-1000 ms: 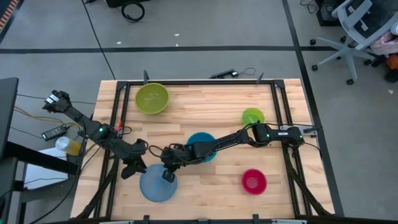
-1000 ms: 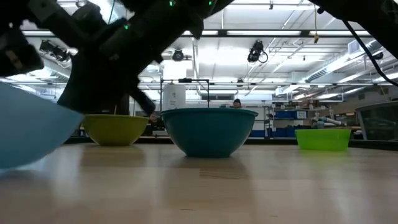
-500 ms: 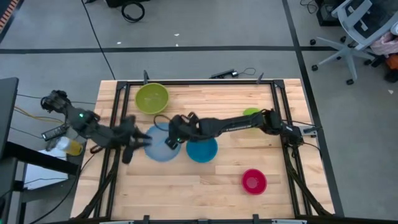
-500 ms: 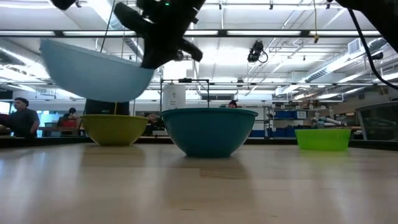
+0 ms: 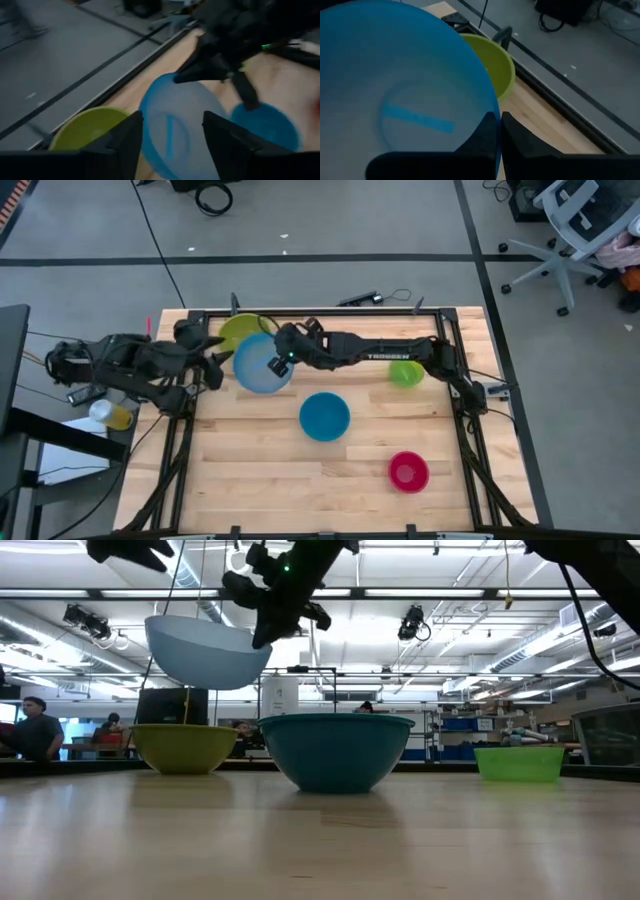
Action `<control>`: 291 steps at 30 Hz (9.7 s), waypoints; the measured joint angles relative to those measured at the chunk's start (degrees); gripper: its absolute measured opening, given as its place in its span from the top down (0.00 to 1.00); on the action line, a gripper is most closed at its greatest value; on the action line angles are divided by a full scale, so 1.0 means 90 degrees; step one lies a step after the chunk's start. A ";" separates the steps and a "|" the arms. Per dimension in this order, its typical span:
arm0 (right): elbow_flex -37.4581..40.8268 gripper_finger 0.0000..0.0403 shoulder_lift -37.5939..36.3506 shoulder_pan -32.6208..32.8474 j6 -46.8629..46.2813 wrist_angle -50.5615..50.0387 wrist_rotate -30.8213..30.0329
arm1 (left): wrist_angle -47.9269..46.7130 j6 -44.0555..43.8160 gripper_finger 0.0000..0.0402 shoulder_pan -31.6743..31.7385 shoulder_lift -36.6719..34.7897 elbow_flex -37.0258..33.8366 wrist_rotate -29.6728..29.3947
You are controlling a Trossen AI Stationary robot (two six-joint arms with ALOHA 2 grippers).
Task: Nest bowls inside each other
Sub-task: Stack the light blue bowl on the green bowl, then stack the blue bowl on the light blue bowl, then stack the light green bowl on the blue bowl
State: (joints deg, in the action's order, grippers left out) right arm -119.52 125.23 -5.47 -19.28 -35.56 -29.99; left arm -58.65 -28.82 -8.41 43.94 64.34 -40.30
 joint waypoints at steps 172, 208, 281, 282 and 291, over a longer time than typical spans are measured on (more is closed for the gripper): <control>0.2346 0.94 -0.1095 -0.0749 -0.0338 0.0803 0.1265 | 0.1766 0.2448 0.31 0.4091 0.2481 -0.0024 0.4554; 0.2328 0.40 -0.3248 -0.2065 0.0467 -0.0623 0.2505 | 0.0711 0.2120 0.97 0.7025 0.4184 -0.0027 0.3697; 0.0511 0.98 0.0114 -0.1048 0.0026 -0.0202 0.3427 | 0.0598 0.0792 0.37 0.4973 0.1594 -0.0027 0.3202; 0.0156 0.98 0.0337 -0.1050 0.0108 -0.0214 0.3487 | 0.0572 0.0661 0.37 0.4975 0.1555 -0.0027 0.3219; -0.1597 0.98 0.1668 -0.1055 0.0974 0.0728 0.3694 | 0.0564 0.0233 0.37 0.4950 0.1006 -0.0027 0.3224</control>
State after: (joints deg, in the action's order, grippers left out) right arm -133.90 140.24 -14.96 -10.51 -29.01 3.25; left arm -53.57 -26.72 36.14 52.99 64.10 -11.29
